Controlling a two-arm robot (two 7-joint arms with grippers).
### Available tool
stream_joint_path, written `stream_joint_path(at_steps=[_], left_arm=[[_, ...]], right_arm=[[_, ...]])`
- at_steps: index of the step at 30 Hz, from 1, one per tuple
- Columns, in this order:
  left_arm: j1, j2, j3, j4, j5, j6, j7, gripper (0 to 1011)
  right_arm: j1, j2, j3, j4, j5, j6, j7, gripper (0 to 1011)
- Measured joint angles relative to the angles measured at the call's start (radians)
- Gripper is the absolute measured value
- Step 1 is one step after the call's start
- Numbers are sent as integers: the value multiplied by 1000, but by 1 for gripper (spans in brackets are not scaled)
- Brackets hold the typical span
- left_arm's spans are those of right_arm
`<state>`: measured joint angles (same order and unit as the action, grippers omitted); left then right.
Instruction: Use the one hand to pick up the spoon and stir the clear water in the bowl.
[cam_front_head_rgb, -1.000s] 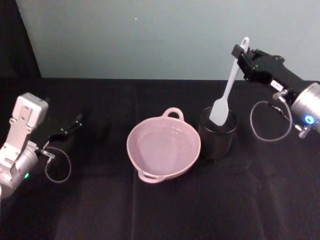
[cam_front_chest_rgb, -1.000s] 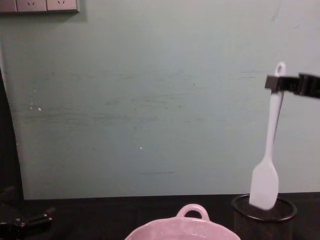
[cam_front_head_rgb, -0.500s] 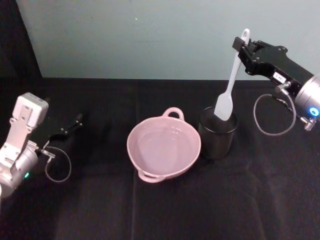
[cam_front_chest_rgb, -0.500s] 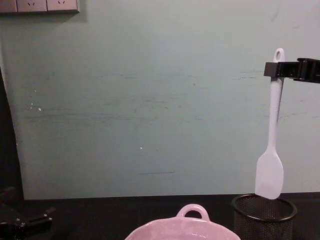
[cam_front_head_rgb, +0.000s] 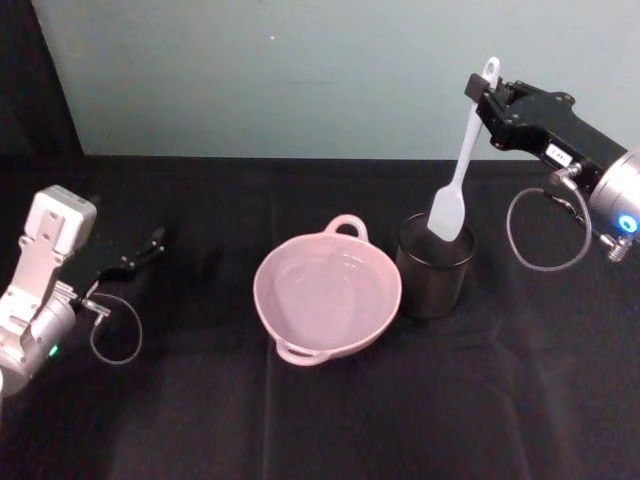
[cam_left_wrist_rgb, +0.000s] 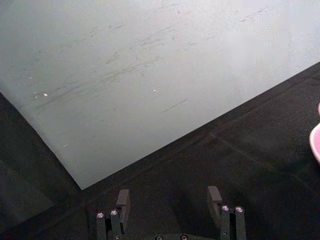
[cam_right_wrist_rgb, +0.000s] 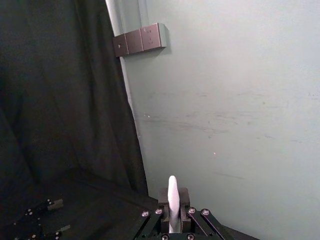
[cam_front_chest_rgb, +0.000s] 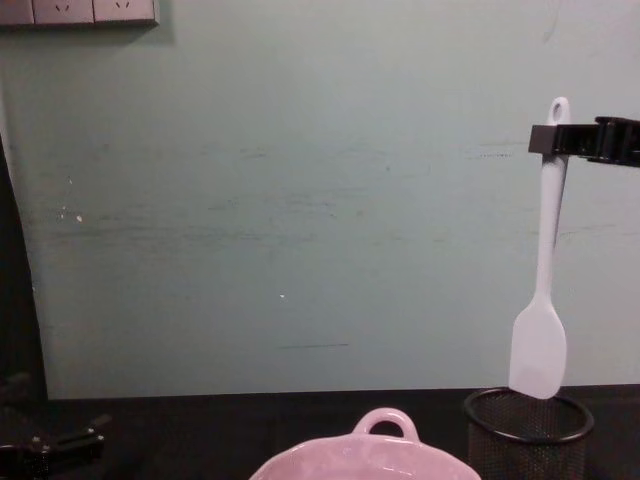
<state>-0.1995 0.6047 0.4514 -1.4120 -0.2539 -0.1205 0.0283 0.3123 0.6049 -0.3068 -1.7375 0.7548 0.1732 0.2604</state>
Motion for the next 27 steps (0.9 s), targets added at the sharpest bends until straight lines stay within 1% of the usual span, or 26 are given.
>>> stream_joint_path(at_steps=[24,27], left_arm=[[0,0,0,0,0,0,0,1011],[0,0,0,0,0,0,0,1011]], right_arm=[[-1,-1,0,2,2,-2,0,126],[2,-7,-3,0,-4,0,1,126]])
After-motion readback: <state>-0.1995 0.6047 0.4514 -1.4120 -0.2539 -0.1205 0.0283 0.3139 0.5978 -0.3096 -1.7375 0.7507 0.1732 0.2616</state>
